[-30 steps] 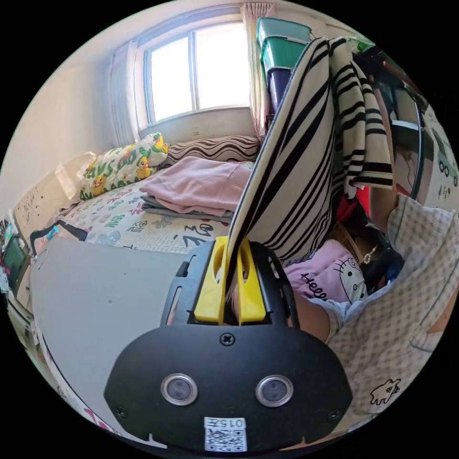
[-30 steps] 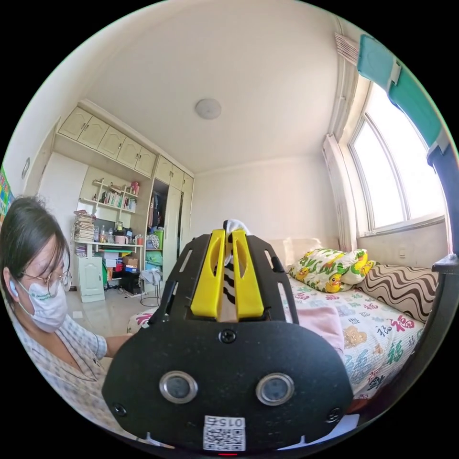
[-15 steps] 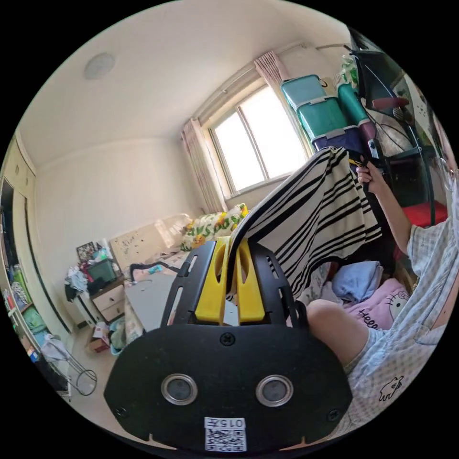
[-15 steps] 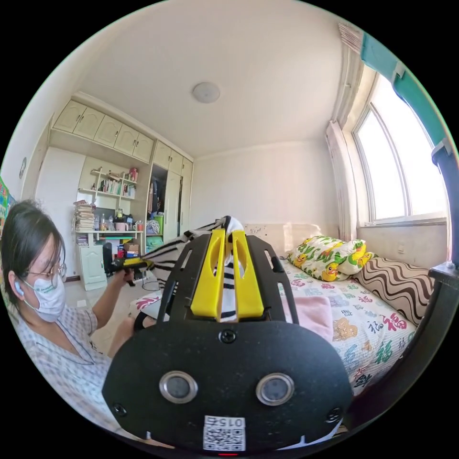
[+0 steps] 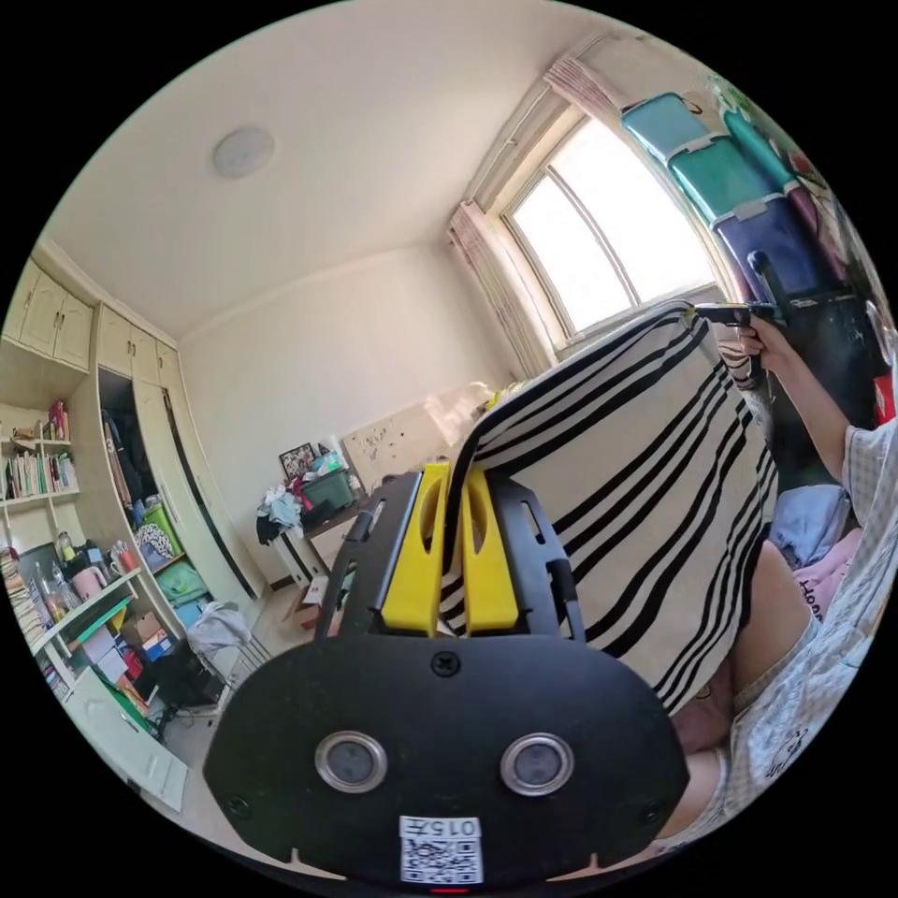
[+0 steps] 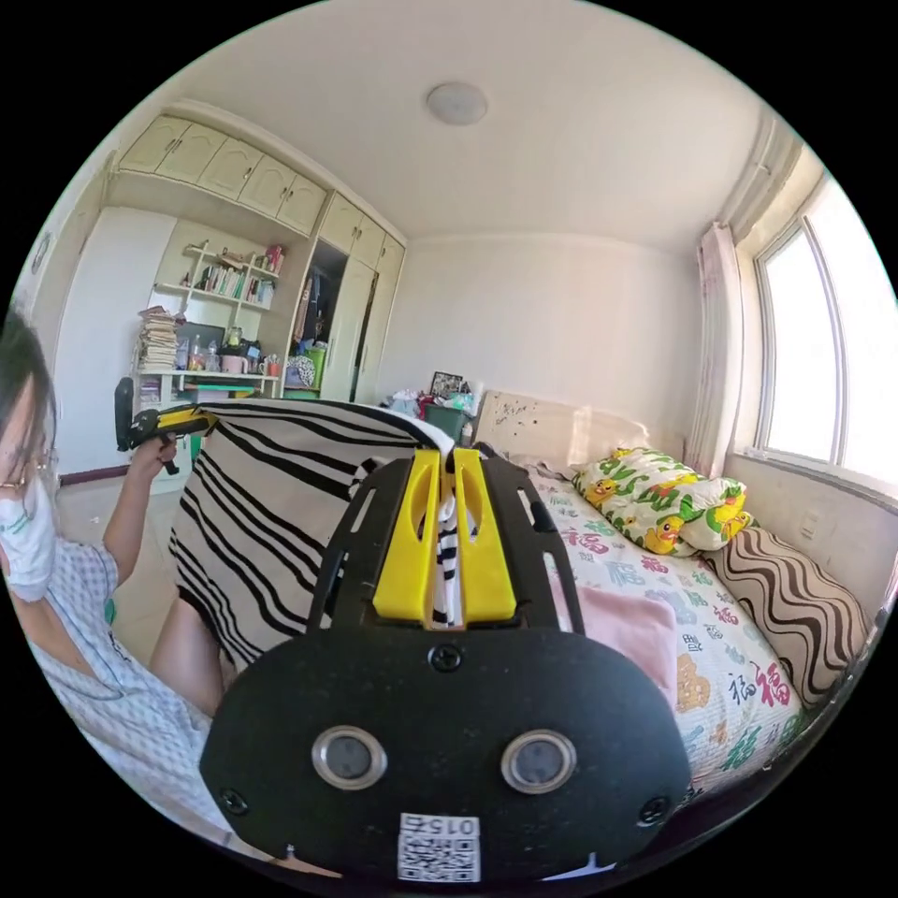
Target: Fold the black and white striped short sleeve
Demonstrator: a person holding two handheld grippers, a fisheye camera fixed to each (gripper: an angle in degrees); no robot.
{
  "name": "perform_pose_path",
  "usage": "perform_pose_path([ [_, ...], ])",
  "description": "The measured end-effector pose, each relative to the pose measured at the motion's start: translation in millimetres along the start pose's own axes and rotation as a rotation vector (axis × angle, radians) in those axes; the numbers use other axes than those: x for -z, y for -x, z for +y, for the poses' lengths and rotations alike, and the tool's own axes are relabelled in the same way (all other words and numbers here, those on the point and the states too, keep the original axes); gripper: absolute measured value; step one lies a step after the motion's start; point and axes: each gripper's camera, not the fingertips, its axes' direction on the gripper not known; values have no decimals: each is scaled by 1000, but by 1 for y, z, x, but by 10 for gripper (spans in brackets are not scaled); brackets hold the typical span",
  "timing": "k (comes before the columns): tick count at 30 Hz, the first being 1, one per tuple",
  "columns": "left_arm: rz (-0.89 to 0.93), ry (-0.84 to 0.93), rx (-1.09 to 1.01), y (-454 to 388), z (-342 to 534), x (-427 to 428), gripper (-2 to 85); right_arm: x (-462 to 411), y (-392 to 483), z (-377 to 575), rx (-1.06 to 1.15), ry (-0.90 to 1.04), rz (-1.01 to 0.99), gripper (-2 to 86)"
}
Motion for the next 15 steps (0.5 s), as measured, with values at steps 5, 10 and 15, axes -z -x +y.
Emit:
perform_pose_path([
  [5,116,353,93,14,72,-198,6,-223,-49,36,-87,312,34,29],
  [10,182,667,79,-6,141,-341,13,-420,-84,102,-146,658,7,32],
  [15,199,712,68,-18,164,-383,40,-453,-113,120,-102,713,-5,47],
])
